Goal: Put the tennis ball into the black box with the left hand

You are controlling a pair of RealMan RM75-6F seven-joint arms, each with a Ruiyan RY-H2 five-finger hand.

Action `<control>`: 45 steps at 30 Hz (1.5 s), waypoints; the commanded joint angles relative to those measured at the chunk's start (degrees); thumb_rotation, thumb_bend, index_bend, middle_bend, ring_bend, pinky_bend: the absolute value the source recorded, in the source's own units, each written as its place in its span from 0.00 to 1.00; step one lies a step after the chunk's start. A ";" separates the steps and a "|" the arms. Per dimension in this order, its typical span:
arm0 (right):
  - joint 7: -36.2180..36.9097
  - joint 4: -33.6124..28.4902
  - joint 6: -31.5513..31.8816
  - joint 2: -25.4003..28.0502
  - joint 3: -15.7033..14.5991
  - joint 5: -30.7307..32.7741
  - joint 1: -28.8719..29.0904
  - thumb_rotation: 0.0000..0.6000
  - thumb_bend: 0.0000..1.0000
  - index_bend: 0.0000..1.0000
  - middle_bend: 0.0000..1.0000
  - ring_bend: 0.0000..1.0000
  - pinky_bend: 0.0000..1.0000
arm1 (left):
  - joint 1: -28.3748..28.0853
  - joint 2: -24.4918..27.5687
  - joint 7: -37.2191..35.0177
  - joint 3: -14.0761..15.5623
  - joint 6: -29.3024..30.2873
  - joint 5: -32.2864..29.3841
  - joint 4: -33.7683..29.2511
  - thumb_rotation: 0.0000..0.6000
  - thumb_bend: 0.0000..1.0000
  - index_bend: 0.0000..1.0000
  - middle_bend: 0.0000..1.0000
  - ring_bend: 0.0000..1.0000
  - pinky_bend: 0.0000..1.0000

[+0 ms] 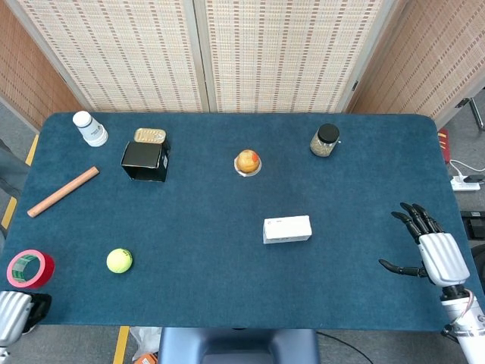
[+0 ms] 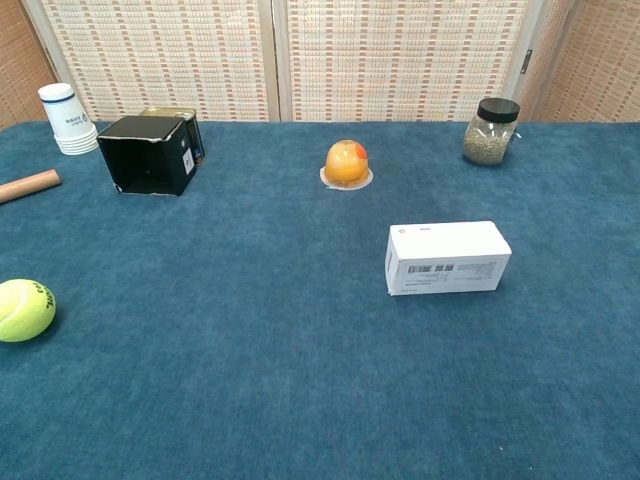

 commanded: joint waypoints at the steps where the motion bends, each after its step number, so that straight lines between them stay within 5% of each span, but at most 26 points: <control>1: -0.13 -0.03 -0.25 -0.03 -0.11 -0.01 0.09 0.89 0.00 0.18 0.05 0.00 0.20 | 0.34 -4.84 -0.49 1.88 -1.61 1.51 3.30 1.00 0.66 1.00 1.00 1.00 1.00; 9: 0.36 -0.04 0.06 0.26 -0.18 -0.14 -0.04 0.89 0.00 0.18 0.05 0.00 0.20 | -2.63 -12.40 8.77 2.47 -2.78 4.08 7.58 1.00 0.67 1.00 1.00 1.00 1.00; 18: 0.69 0.07 -0.70 0.38 -0.49 -0.50 0.35 0.89 0.00 0.18 0.05 0.00 0.20 | -3.34 -19.26 19.32 -1.97 -5.03 -0.63 7.23 1.00 0.67 1.00 1.00 1.00 1.00; 37: 3.55 1.32 -0.46 0.64 1.46 1.50 0.88 0.89 0.00 0.19 0.05 0.00 0.20 | -3.67 -18.63 29.85 -2.98 -7.87 -3.74 -5.26 1.00 0.68 1.00 1.00 1.00 1.00; 45: 6.53 2.30 -1.65 1.33 0.97 0.68 1.53 0.89 0.00 0.19 0.05 0.00 0.20 | -4.24 -20.04 31.97 -0.24 -5.68 0.29 -7.71 1.00 0.68 1.00 1.00 1.00 1.00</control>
